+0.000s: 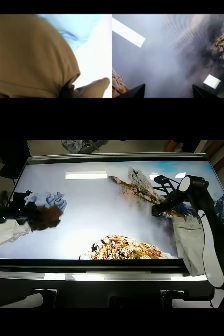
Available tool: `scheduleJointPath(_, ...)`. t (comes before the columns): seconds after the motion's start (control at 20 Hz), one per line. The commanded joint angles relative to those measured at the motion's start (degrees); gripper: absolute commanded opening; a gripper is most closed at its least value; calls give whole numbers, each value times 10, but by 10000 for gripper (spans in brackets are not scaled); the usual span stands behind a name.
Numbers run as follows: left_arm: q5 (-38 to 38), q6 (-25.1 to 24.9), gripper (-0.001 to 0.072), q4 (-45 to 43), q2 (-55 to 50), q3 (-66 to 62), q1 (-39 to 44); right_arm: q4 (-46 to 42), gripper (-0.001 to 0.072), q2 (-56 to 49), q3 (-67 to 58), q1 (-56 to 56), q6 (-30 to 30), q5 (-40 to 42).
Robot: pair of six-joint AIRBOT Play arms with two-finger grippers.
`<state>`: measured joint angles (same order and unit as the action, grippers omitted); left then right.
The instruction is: Fold the shirts.
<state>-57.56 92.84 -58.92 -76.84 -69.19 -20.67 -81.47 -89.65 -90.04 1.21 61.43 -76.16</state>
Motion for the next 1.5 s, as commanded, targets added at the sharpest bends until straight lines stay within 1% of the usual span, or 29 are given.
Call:
scheduleJointPath(0.0,5,-51,35,82,133,-42,50,-48,668,47,-1,0,-8,-9)
scheduleJointPath(0.1,10,-46,34,95,221,-42,124,-54,669,95,-1,0,-8,-9)
scheduleJointPath(0.15,10,-35,33,95,255,-42,173,-53,669,122,-1,0,-8,-9)
scheduleJointPath(0.25,11,-10,34,94,288,-41,277,-54,669,175,-1,0,-8,-12)
scheduleJointPath(0.35,12,-8,34,92,284,-39,380,-59,671,227,-1,0,-8,-38)
scheduleJointPath(0.5,17,-9,35,72,234,-1,513,-93,673,286,-1,0,-8,-112)
scheduleJointPath(0.6,17,-19,36,59,177,40,571,-113,673,308,0,0,-8,-162)
scheduleJointPath(0.65,17,-45,35,60,139,59,594,-114,673,313,0,0,-8,-179)
scheduleJointPath(0.75,-4,-116,35,60,53,69,627,-113,673,314,1,0,-7,-189)
scheduleJointPath(0.8,-21,-136,35,60,10,65,636,-113,673,314,3,0,-3,-183)
scheduleJointPath(0.85,-39,-140,39,60,-35,57,640,-113,673,314,6,0,7,-174)
scheduleJointPath(0.9,-55,-136,236,60,-67,44,637,-112,673,314,11,0,14,-164)
scheduleJointPath(0.95,-82,-121,664,59,-92,24,628,-111,673,314,19,0,19,-154)
scheduleJointPath(1.0,-113,-116,705,53,-103,3,614,-110,673,314,27,0,24,-142)
scheduleJointPath(1.1,-175,-112,705,23,-91,-37,571,-101,700,314,58,0,24,-109)
scheduleJointPath(1.2,-224,-96,706,-34,-55,-65,520,-70,712,307,105,0,16,-83)
scheduleJointPath(1.25,-237,-88,706,-54,-30,-65,494,-36,712,297,136,0,0,-74)
scheduleJointPath(1.35,-246,-77,707,-56,17,-36,454,73,713,268,200,0,-41,-56)
scheduleJointPath(1.45,-244,-73,706,-56,50,38,447,185,715,228,254,0,-96,-53)
